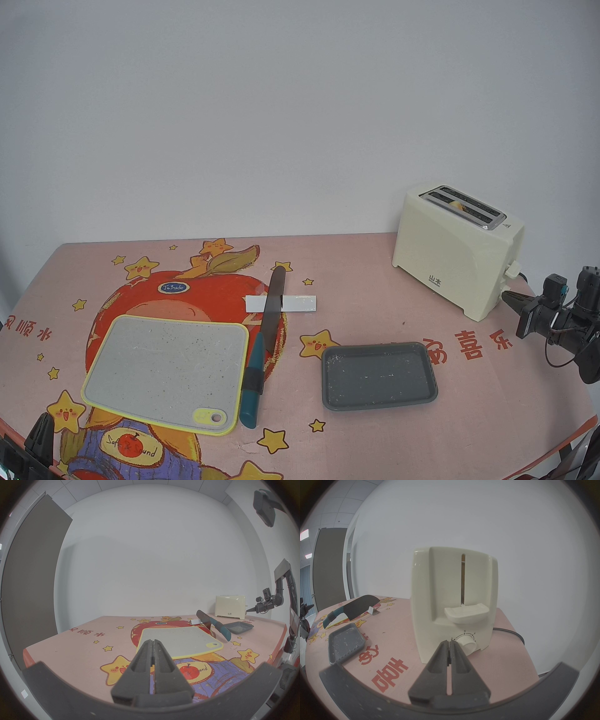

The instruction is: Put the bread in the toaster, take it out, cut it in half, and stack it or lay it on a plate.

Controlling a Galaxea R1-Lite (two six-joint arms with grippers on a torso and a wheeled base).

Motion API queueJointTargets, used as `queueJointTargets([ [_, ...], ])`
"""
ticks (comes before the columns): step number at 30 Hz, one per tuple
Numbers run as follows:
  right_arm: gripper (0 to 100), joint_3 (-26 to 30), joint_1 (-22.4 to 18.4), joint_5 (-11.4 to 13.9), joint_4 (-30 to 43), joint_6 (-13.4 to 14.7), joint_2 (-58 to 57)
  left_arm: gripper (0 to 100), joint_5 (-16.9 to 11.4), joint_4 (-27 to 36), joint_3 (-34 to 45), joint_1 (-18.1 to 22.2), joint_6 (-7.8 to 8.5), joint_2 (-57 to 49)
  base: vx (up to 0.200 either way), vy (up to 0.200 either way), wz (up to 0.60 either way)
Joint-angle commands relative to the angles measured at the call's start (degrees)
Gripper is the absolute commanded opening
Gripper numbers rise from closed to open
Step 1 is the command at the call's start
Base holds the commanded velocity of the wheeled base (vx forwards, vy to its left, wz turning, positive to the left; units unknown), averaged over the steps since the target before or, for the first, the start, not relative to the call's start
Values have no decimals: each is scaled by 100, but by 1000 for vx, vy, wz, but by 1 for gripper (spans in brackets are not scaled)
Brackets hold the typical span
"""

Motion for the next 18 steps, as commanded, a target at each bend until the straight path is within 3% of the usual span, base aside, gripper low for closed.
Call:
queueJointTargets([
  [1, 0, -9, 9, 0, -2, 1, 31, 0, 5, -1, 101, 2, 0, -93, 0, 0, 0],
  [18, 0, -89, -26, 0, -10, 1, 242, 0, 5, -1, 101, 2, 0, -93, 0, 0, 0],
])
